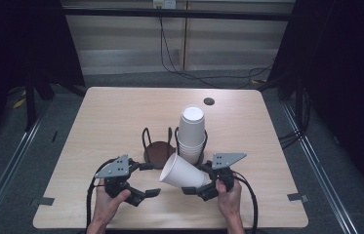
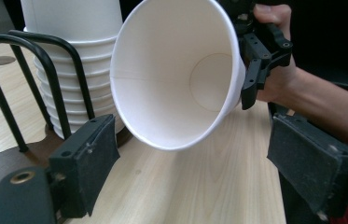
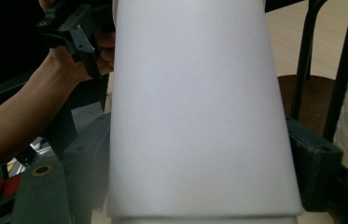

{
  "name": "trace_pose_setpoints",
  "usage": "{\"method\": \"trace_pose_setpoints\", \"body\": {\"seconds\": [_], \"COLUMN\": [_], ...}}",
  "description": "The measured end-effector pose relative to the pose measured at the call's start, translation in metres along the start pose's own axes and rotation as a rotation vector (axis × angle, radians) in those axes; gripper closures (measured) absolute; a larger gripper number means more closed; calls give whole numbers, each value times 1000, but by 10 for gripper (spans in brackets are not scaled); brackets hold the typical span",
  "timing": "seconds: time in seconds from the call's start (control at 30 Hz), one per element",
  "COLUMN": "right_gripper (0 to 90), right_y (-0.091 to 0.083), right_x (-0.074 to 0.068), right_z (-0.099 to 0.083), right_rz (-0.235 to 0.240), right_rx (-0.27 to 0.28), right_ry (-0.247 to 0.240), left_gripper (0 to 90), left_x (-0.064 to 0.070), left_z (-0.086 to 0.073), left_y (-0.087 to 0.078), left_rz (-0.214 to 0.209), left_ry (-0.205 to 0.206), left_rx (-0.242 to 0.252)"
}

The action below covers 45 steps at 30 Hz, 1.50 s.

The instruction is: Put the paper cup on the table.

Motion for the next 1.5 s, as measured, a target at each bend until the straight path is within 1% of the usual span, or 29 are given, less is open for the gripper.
{"method": "trace_pose_setpoints", "body": {"seconds": [0.03,0.1,0.17,0.2,0.27,0.3,0.33,0.4,0.47,0.53,0.57,0.6,0.67,0.73,0.77,0.87,0.93,1.0,1.03,1.07,1.1,1.17,1.23,1.3,1.37,1.4,1.43,1.47,1.5], "right_gripper": [225,224,223,223,223,223,223,223,223,224,223,224,224,225,225,226,226,226,226,226,226,225,225,225,225,224,224,224,224], "right_y": [0,2,4,5,8,9,10,12,14,16,16,17,20,22,23,25,25,26,26,27,27,28,30,31,32,33,34,34,35], "right_x": [0,0,1,1,0,0,-1,-3,-5,-6,-7,-8,-10,-12,-13,-14,-14,-15,-15,-16,-15,-16,-16,-16,-15,-15,-16,-16,-16], "right_z": [0,0,1,1,1,2,2,2,4,5,5,5,5,4,4,4,5,5,6,5,5,5,5,5,5,5,5,5,4], "right_rz": [9,0,19,23,40,52,52,69,74,94,96,102,117,125,129,132,134,135,140,142,141,146,147,150,147,148,148,148,148], "right_rx": [8,13,38,46,66,74,76,85,85,94,95,92,85,74,71,65,66,64,62,58,55,53,53,51,53,50,46,44,43], "right_ry": [-5,-11,-12,-15,-19,-21,-26,-36,-46,-50,-53,-56,-61,-67,-71,-73,-77,-80,-80,-80,-81,-79,-79,-82,-81,-80,-84,-86,-86], "left_gripper": [157,157,157,157,157,157,156,156,156,156,157,157,157,156,149,119,77,31,12,0,0,0,0,3,9,16,22,30,29], "left_x": [0,1,3,3,3,3,3,2,2,2,3,4,4,3,3,3,2,2,1,1,1,0,0,1,3,3,4,3,3], "left_z": [0,0,0,0,0,0,1,2,3,3,3,3,4,3,3,3,4,4,4,4,3,3,4,4,4,4,4,4,4], "left_y": [0,0,-1,-2,-4,-5,-6,-8,-8,-8,-8,-7,-6,-5,-4,-3,-3,-1,0,2,3,6,9,13,18,20,22,22,23], "left_rz": [2,2,-5,3,13,10,10,4,1,-4,-20,-24,-16,-14,-15,-3,6,16,21,14,2,-6,-18,-10,-8,-11,-24,-24,-29], "left_ry": [1,-5,-10,-6,-10,-14,-16,-23,-30,-36,-36,-32,-26,-28,-37,-33,-34,-31,-36,-36,-37,-38,-52,-51,-36,-39,-43,-42,-53], "left_rx": [1,12,26,27,56,65,77,101,116,118,116,120,131,139,142,142,151,143,140,133,129,125,135,123,103,99,101,98,104]}}
Point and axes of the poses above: each handheld gripper's, and its own axes: y roughly forward along the jaws, z roughly out of its top, x roughly to its right, the point moved 5 cm from there along y, roughly forward along the jaws
